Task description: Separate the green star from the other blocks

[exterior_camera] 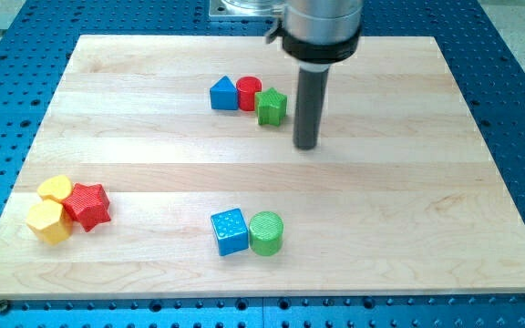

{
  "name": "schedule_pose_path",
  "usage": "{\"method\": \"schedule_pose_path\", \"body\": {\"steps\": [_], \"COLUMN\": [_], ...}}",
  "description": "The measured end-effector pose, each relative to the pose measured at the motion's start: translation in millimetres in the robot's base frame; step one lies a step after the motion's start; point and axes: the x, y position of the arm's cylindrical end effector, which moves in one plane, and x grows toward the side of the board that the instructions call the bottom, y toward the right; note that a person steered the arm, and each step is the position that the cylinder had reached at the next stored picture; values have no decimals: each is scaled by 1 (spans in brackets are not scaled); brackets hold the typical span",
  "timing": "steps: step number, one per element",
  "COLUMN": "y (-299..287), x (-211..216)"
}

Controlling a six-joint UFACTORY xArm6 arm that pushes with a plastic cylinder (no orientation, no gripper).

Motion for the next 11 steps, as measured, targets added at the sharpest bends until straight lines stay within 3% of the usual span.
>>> {"method": "schedule_pose_path", "body": {"steps": [1, 4, 5, 6, 7, 8, 9, 10, 11], "y": [2, -84, -94, -60, -94, -161, -231, -218, -233], "x": [-24, -43, -40, -61, -77, -58, -11, -12, -40]}}
